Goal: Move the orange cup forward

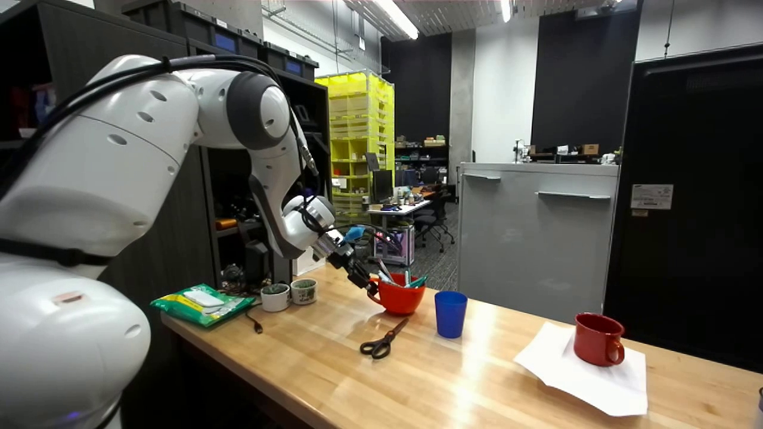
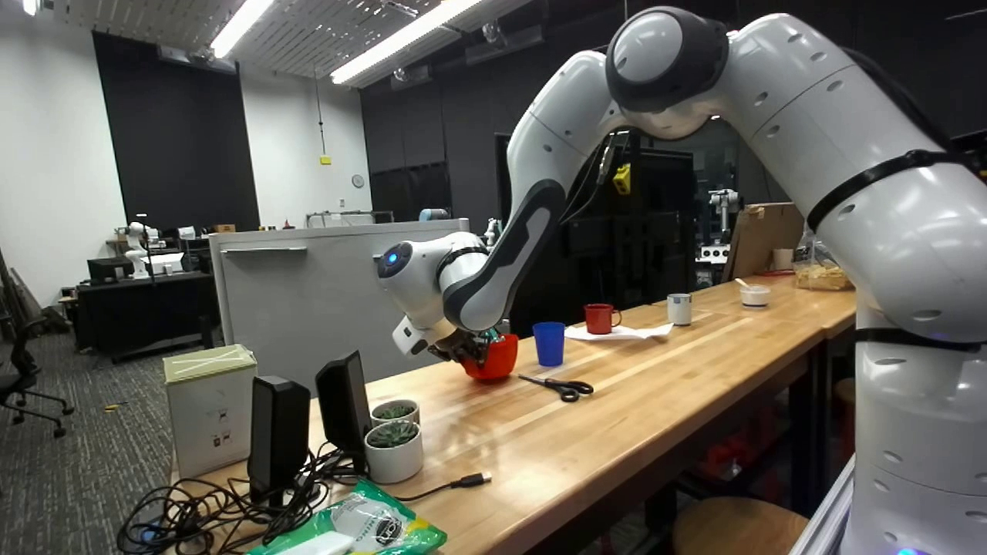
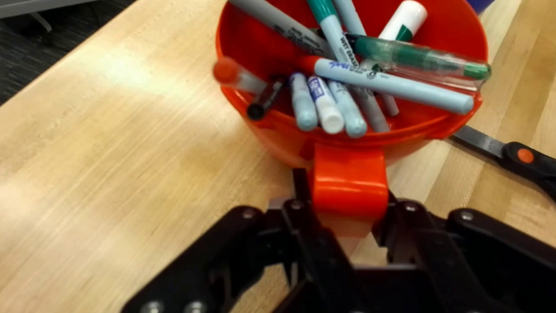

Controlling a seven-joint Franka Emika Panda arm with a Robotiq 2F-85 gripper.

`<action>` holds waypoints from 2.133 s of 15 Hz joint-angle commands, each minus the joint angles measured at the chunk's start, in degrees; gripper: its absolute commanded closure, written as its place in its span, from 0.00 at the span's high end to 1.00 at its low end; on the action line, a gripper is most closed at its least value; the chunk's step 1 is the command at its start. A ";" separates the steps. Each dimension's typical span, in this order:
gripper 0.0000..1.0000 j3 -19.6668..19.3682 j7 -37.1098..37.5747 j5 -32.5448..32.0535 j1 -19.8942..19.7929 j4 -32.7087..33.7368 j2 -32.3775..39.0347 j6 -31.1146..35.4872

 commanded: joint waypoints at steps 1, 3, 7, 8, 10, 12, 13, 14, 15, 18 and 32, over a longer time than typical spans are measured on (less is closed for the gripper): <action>0.49 -0.34 -1.42 -0.39 0.09 1.53 0.89 0.38; 0.64 -0.40 -1.59 -0.24 0.06 1.86 1.12 0.21; 0.91 -0.56 -1.79 -0.08 -0.02 2.16 0.78 -0.05; 0.97 -0.61 -1.75 -0.07 -0.05 2.16 0.61 -0.12; 1.00 -0.80 -1.49 -0.27 0.01 2.13 -0.01 -0.45; 1.00 -0.86 -1.56 -0.07 0.06 2.06 -1.08 -1.04; 1.00 -0.87 -1.45 0.05 0.11 1.98 -1.73 -1.46; 1.00 -0.79 -1.55 0.31 0.10 1.82 -2.42 -1.89; 1.00 -0.65 -1.78 0.62 0.09 1.47 -3.25 -2.48; 1.00 -0.29 -2.31 1.12 0.15 0.56 -5.58 -3.86; 1.00 -4.17 -0.93 31.69 -8.61 -11.97 -29.93 -5.96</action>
